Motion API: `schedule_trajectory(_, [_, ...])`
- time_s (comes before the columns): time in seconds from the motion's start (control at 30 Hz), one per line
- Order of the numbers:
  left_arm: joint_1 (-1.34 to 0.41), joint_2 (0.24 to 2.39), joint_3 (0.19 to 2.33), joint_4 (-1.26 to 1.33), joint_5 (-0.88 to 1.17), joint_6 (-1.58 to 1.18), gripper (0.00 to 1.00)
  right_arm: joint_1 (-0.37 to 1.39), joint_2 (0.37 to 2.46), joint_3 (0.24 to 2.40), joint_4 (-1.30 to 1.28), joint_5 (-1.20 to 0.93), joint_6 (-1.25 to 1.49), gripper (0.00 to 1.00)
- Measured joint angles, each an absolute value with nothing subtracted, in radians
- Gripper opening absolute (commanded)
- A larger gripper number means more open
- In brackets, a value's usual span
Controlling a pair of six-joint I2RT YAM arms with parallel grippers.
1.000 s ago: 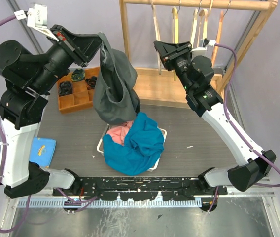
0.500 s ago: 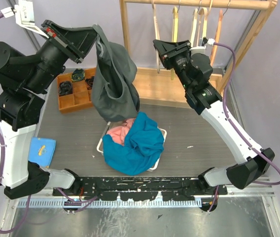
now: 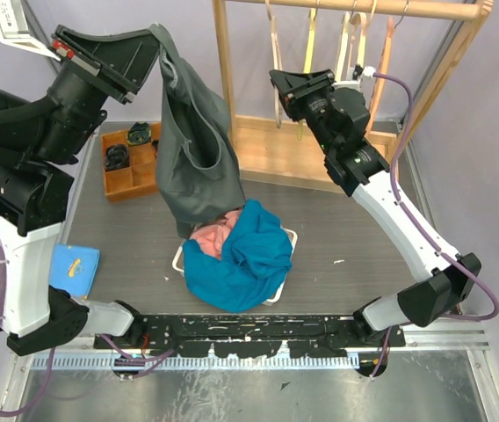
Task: Remove the t-shirt from the hanger
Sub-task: Place the hanger on the clothesline.
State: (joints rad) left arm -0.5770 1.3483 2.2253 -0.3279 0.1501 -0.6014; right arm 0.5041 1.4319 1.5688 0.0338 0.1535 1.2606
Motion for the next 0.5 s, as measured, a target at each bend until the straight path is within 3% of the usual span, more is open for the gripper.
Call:
schedule_trajectory(0.3, [-0.577,1.349,2.238,-0.307,0.134,-0.606,0.00,0.497,1.448,1.569,0.006,0.158,1.279,0.24])
schedule_trajectory(0.5, [-0.577,1.349,2.239,-0.303,0.122,-0.606,0.00,0.497,1.448,1.569,-0.003,0.159,1.285,0.42])
